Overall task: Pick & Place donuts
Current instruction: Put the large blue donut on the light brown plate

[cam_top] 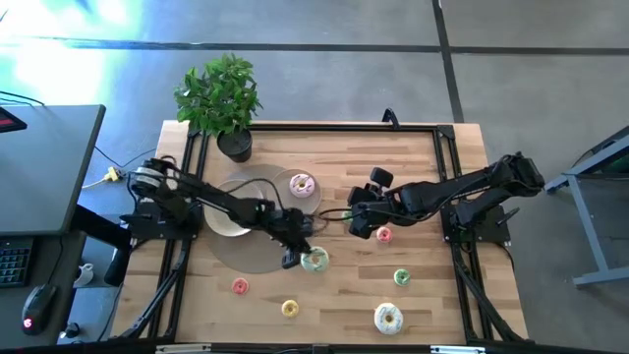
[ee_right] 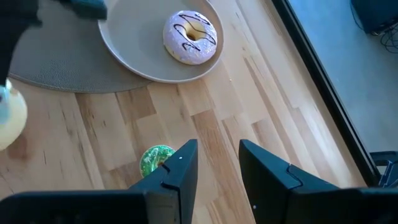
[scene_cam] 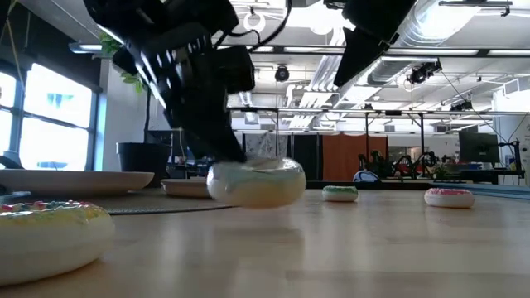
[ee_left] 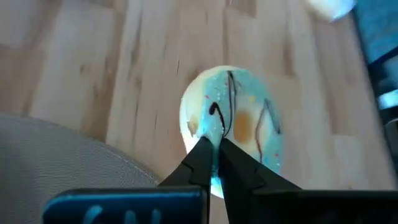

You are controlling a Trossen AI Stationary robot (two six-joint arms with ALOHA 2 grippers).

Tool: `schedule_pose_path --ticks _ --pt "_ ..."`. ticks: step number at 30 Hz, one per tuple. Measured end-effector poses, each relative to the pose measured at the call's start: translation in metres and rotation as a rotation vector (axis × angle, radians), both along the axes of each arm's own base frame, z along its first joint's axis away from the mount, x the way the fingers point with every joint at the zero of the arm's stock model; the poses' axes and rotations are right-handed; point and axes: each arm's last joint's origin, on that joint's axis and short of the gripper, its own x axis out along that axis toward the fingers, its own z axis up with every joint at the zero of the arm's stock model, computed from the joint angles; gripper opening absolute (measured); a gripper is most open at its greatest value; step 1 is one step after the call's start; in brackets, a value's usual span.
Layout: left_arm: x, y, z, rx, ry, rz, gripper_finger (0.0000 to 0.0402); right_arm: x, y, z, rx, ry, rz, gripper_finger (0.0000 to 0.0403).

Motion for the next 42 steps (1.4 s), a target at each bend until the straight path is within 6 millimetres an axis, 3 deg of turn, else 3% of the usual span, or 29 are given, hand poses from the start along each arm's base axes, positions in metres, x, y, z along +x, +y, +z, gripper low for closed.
schedule_pose_path --ticks 4,8,14,20,28,38,42 --pt "-0.015 0.017 0.039 0.003 -0.048 0.045 0.0005 0.000 0.000 0.000 0.000 0.000 0.000 0.0114" --pt "-0.039 0.047 0.055 0.149 0.042 0.225 0.0004 0.000 0.000 0.000 0.000 -0.001 0.003 0.0114" --pt "-0.067 0.093 0.051 0.357 0.267 0.427 0.0003 0.001 0.000 0.001 -0.010 -0.009 -0.003 0.0114" --pt "-0.071 0.126 0.029 0.361 0.338 0.443 0.0003 0.001 -0.001 0.001 -0.028 -0.016 -0.014 0.0114" --pt "-0.073 0.139 0.027 0.418 0.349 0.407 0.0020 0.001 -0.001 0.001 -0.029 -0.019 -0.015 0.0114" --pt "-0.074 0.140 0.027 0.486 0.368 0.424 0.0120 0.003 -0.001 0.002 -0.023 -0.031 -0.012 0.0114" --pt "-0.074 0.141 0.027 0.501 0.372 0.434 0.0145 0.004 0.003 0.000 0.082 0.003 0.096 0.0114"
